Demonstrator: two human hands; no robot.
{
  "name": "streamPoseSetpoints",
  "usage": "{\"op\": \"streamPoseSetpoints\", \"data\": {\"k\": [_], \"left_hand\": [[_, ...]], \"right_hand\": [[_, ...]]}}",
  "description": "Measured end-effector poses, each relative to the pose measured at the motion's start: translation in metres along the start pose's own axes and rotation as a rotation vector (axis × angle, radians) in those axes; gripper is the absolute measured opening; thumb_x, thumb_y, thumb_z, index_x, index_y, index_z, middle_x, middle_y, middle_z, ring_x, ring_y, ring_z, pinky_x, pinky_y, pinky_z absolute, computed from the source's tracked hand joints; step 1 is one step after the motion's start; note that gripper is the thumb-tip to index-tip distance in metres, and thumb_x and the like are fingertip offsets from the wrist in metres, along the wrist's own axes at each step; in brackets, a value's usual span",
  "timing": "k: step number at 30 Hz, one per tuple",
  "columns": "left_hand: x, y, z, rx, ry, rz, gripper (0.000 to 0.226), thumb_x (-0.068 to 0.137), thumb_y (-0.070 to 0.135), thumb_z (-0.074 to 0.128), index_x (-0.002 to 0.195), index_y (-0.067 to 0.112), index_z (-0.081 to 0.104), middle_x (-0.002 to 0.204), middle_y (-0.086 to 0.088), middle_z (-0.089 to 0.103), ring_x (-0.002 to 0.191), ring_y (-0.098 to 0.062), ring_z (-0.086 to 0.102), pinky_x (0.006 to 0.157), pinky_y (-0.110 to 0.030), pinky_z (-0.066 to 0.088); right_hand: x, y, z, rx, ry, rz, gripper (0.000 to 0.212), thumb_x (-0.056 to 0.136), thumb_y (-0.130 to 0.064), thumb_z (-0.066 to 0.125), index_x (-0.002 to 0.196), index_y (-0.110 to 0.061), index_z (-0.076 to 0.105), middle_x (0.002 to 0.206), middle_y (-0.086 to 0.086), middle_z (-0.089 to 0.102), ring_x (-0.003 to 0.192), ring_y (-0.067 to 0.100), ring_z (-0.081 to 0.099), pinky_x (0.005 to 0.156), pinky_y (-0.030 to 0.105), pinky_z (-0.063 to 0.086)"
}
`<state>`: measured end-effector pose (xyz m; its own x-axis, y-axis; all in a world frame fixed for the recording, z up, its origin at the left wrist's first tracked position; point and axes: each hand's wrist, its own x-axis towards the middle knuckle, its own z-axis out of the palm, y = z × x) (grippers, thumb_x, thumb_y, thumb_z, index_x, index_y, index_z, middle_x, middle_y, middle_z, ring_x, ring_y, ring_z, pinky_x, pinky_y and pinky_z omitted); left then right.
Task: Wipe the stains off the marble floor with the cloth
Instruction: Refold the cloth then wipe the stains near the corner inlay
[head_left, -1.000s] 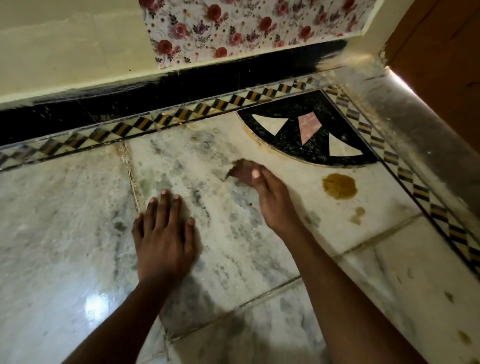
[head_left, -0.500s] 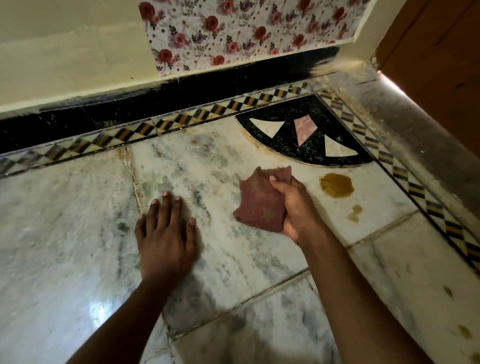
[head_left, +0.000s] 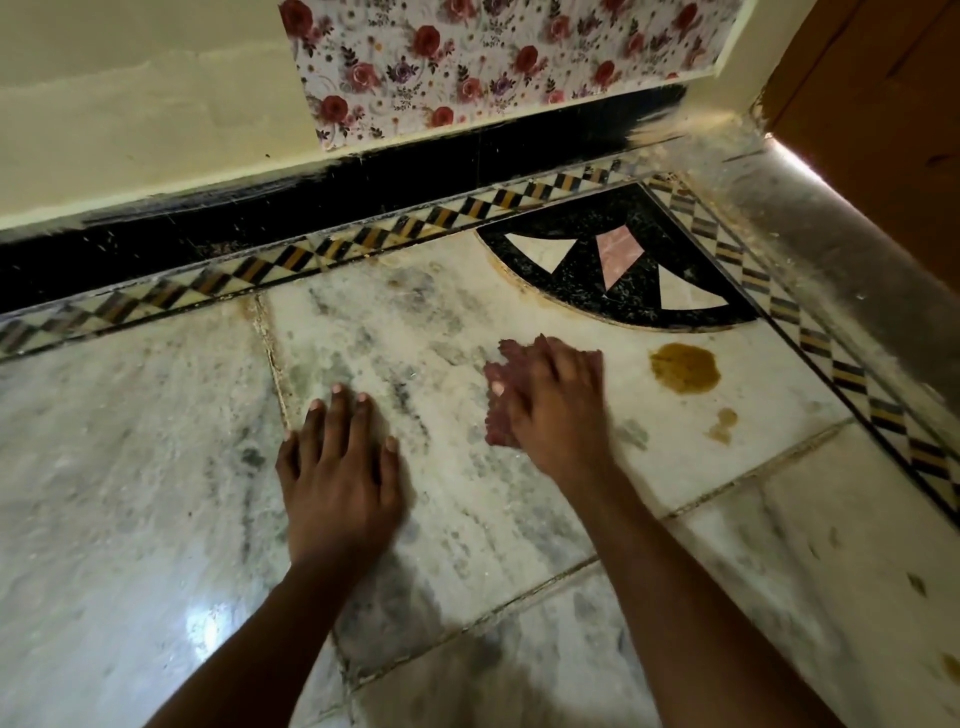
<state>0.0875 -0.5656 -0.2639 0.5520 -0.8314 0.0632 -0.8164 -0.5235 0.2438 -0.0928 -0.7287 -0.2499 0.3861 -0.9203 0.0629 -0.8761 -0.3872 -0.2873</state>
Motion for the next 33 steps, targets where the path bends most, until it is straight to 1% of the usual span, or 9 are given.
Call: {"op": "streamPoseSetpoints", "data": {"k": [2, 9, 14, 20, 24, 26, 30, 31, 33], "left_hand": [[0.0, 0.0, 0.0, 0.0, -0.005, 0.002, 0.07, 0.108, 0.056, 0.023, 0.169, 0.022, 0.03, 0.18, -0.004, 0.019, 0.165, -0.031, 0.019, 0.131, -0.055, 0.015], [0.002, 0.001, -0.003, -0.01, -0.014, -0.005, 0.067, 0.108, 0.054, 0.028, 0.167, 0.022, 0.035, 0.179, -0.005, 0.023, 0.164, -0.032, 0.022, 0.13, -0.055, 0.017], [0.002, 0.001, -0.002, -0.002, -0.016, -0.002, 0.069, 0.108, 0.055, 0.026, 0.168, 0.022, 0.032, 0.18, -0.004, 0.021, 0.165, -0.032, 0.02, 0.13, -0.055, 0.016], [0.002, 0.002, -0.003, -0.004, -0.013, -0.012, 0.069, 0.108, 0.055, 0.026, 0.168, 0.022, 0.034, 0.179, -0.005, 0.023, 0.164, -0.032, 0.021, 0.129, -0.056, 0.018], [0.002, 0.001, -0.001, 0.006, -0.013, -0.005, 0.069, 0.108, 0.055, 0.026, 0.168, 0.022, 0.033, 0.18, -0.004, 0.023, 0.165, -0.031, 0.02, 0.129, -0.056, 0.018], [0.001, 0.0, 0.001, 0.008, -0.004, -0.004, 0.069, 0.108, 0.055, 0.026, 0.168, 0.022, 0.034, 0.179, -0.004, 0.023, 0.165, -0.031, 0.021, 0.129, -0.057, 0.019], [0.001, 0.002, 0.001, 0.008, 0.048, 0.006, 0.067, 0.107, 0.052, 0.031, 0.164, 0.019, 0.043, 0.176, -0.007, 0.032, 0.161, -0.034, 0.031, 0.125, -0.06, 0.027], [0.002, 0.003, 0.001, 0.007, 0.051, 0.005, 0.066, 0.107, 0.052, 0.031, 0.163, 0.019, 0.044, 0.176, -0.007, 0.032, 0.16, -0.035, 0.032, 0.125, -0.06, 0.028], [0.002, 0.002, 0.002, 0.007, 0.04, -0.004, 0.066, 0.107, 0.051, 0.032, 0.164, 0.019, 0.043, 0.177, -0.007, 0.031, 0.161, -0.035, 0.032, 0.126, -0.06, 0.027]], "right_hand": [[-0.006, -0.006, 0.018, -0.068, -0.036, 0.003, 0.077, 0.104, -0.059, 0.027, 0.164, -0.01, 0.037, 0.173, 0.017, 0.031, 0.159, 0.039, 0.03, 0.128, 0.054, 0.024], [-0.003, -0.008, 0.02, -0.109, -0.107, 0.038, 0.088, 0.1, -0.066, 0.011, 0.169, -0.014, 0.023, 0.178, 0.014, 0.015, 0.164, 0.037, 0.015, 0.131, 0.052, 0.015], [-0.005, -0.009, 0.02, -0.127, -0.007, 0.038, 0.081, 0.105, -0.064, 0.026, 0.167, -0.013, 0.031, 0.176, 0.015, 0.025, 0.161, 0.038, 0.025, 0.129, 0.053, 0.022], [0.001, 0.0, 0.016, -0.166, -0.04, -0.045, 0.075, 0.104, -0.063, 0.028, 0.165, -0.022, 0.036, 0.176, 0.01, 0.027, 0.161, 0.037, 0.025, 0.131, 0.053, 0.017], [0.043, 0.005, 0.014, -0.153, -0.148, -0.042, 0.078, 0.1, -0.065, 0.019, 0.169, -0.029, 0.024, 0.18, 0.003, 0.01, 0.165, 0.032, 0.01, 0.133, 0.05, 0.003], [0.052, 0.004, 0.014, -0.17, -0.166, -0.122, 0.078, 0.101, -0.064, 0.016, 0.169, -0.027, 0.024, 0.18, 0.004, 0.011, 0.165, 0.032, 0.01, 0.133, 0.05, 0.003], [0.005, 0.032, 0.009, -0.252, -0.117, -0.461, 0.069, 0.109, -0.059, 0.025, 0.168, -0.023, 0.03, 0.178, 0.006, 0.022, 0.165, 0.031, 0.017, 0.132, 0.054, 0.013], [-0.005, 0.045, 0.006, -0.251, -0.115, -0.436, 0.068, 0.11, -0.06, 0.024, 0.168, -0.025, 0.031, 0.178, 0.004, 0.022, 0.164, 0.03, 0.019, 0.132, 0.053, 0.015], [0.002, 0.065, 0.001, -0.266, -0.107, -0.226, 0.076, 0.108, -0.066, 0.011, 0.169, -0.025, 0.026, 0.179, 0.005, 0.018, 0.164, 0.031, 0.019, 0.133, 0.055, 0.012]]}}
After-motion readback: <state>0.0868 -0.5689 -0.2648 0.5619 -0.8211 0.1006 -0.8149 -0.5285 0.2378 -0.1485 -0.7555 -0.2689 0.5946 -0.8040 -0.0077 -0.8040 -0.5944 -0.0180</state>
